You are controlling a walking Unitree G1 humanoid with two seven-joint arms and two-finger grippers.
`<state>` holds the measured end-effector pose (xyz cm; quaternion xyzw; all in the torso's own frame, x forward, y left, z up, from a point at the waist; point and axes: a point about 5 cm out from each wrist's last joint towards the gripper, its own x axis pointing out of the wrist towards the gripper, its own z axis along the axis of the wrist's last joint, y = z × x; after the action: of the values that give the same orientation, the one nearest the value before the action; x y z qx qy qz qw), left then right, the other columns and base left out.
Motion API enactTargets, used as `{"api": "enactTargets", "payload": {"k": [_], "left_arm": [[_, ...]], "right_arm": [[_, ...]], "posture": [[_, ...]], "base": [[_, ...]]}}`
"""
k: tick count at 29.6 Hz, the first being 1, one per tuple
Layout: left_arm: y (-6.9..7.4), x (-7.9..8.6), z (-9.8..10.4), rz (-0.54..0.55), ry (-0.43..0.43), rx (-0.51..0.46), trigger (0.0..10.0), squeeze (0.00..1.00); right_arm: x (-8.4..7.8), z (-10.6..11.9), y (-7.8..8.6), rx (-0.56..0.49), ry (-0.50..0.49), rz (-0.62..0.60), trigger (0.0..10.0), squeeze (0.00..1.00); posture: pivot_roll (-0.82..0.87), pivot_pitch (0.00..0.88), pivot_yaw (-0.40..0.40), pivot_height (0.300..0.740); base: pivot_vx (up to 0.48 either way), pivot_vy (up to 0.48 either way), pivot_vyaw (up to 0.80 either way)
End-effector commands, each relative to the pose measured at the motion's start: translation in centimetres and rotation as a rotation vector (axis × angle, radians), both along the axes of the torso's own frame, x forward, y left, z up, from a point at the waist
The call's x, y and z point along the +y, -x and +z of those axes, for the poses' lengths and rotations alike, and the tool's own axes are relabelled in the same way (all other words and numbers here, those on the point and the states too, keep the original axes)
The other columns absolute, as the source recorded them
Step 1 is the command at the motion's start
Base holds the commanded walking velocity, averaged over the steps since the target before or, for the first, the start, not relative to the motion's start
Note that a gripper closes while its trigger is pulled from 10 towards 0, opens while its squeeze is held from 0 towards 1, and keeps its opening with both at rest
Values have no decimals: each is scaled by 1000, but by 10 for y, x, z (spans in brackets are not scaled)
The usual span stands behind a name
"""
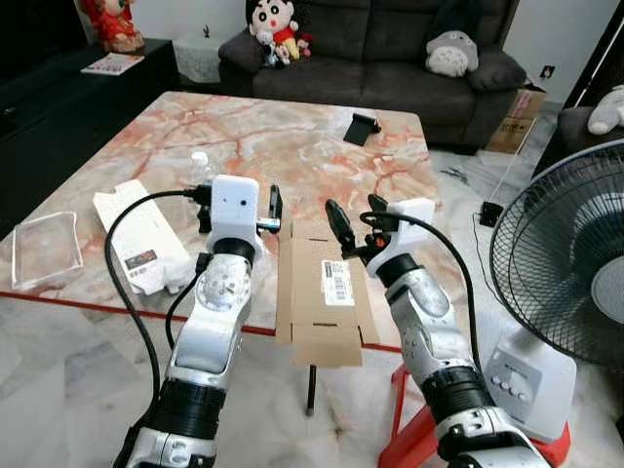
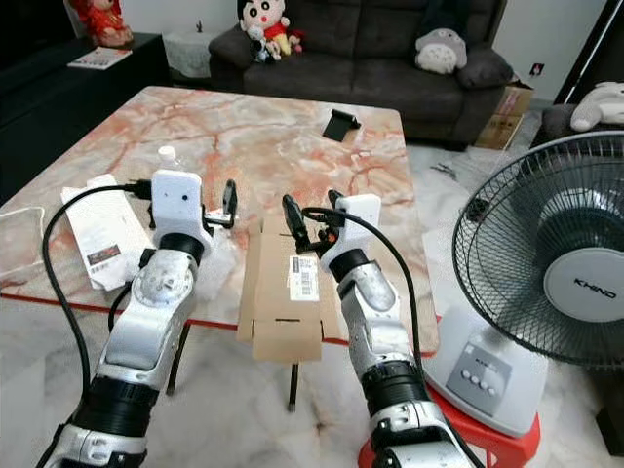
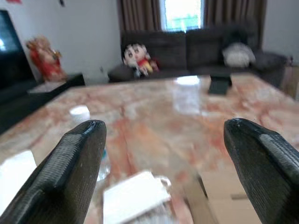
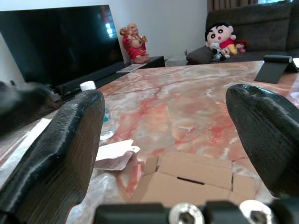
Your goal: Picking trash to rubbish bin
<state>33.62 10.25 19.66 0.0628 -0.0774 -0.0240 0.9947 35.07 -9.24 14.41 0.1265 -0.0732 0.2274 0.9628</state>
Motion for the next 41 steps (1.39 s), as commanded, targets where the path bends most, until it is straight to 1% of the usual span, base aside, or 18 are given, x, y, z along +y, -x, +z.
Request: {"api": "enactTargets", "payload": {"k": [1, 3, 5, 8, 11, 15, 16, 18, 19, 21, 24, 26, 29, 31, 34, 35, 36, 41], "left_arm": [[-4, -4, 1, -16, -13, 26, 10000, 0], [-11, -6, -1, -30, -34, 60, 10000, 0], [-26, -6, 0, -26, -82, 103, 10000, 0], [-29, -5, 1, -20, -75, 116, 10000, 0], [-33, -2, -4, 9, -81, 187, 10000, 0], [-29, -2, -6, 10, -68, 223, 10000, 0], [-27, -3, -8, 9, -47, 241, 10000, 0], [-26, -3, -8, 10, -33, 249, 10000, 0], [-21, -6, -11, 1, -25, 265, 10000, 0], [-16, -10, -16, -7, -22, 287, 10000, 0], [-13, -11, -20, -5, -23, 307, 10000, 0], [-10, -11, -22, 2, -34, 321, 10000, 0], [-8, -7, -20, 30, -73, 303, 10000, 0], [-9, -4, -12, 47, -116, 264, 10000, 0], [-10, -3, 0, 51, -136, 223, 10000, 0], [-10, -2, 3, 58, -156, 211, 10000, 0], [-9, 0, 6, 71, -196, 195, 10000, 0], [-4, 5, 3, 91, -229, 215, 10000, 0]], "right_arm": [[-1, 7, -1, -22, -6, 0, 10000, 0], [-1, 7, 0, -20, -7, 3, 10000, 0], [-1, 6, 1, -16, -4, 12, 10000, 0], [-1, 6, 2, -17, -4, 14, 10000, 0], [-4, 4, 5, -11, -2, 9, 10000, 0], [-5, 3, 8, -9, -3, 7, 10000, 0], [-5, 3, 9, -7, -3, 7, 10000, 0], [-5, 3, 9, -7, -2, 7, 10000, 0], [-6, 4, 10, -7, -5, 4, 10000, 0], [-8, 4, 10, -4, -4, 3, 10000, 0], [-8, 4, 11, -1, -3, 4, 10000, 0], [-8, 4, 11, 1, -5, 5, 10000, 0], [-8, 4, 12, 3, -9, 6, 10000, 0], [-8, 3, 13, 5, -12, 6, 10000, 0], [-7, 3, 13, 9, -15, 8, 10000, 0], [-7, 2, 14, 10, -15, 9, 10000, 0], [-7, 3, 14, 11, -15, 10, 10000, 0], [-7, 3, 14, 13, -14, 14, 10000, 0]], "posture": [[-64, 35, -60, 740], [-61, 39, -65, 740], [-73, 45, -68, 740], [-73, 45, -68, 740], [-88, 69, -68, 740], [-99, 81, -65, 740], [-105, 84, -63, 740], [-107, 86, -63, 740], [-109, 101, -67, 740], [-109, 108, -68, 740], [-109, 110, -68, 740], [-111, 113, -68, 740], [-110, 115, -65, 740], [-110, 116, -63, 740], [-110, 113, -62, 740], [-110, 113, -62, 740], [-111, 110, -61, 740], [-111, 104, -62, 740]], "base": [[0, 0, 0], [0, 0, 0], [0, 0, 0], [0, 0, 0], [0, 0, 0], [0, 0, 0], [0, 0, 0], [0, 0, 0], [0, 0, 0], [0, 0, 0], [0, 0, 0], [0, 0, 0], [0, 0, 0], [0, 0, 0], [0, 0, 0], [0, 0, 0], [0, 0, 0], [0, 0, 0]]}}
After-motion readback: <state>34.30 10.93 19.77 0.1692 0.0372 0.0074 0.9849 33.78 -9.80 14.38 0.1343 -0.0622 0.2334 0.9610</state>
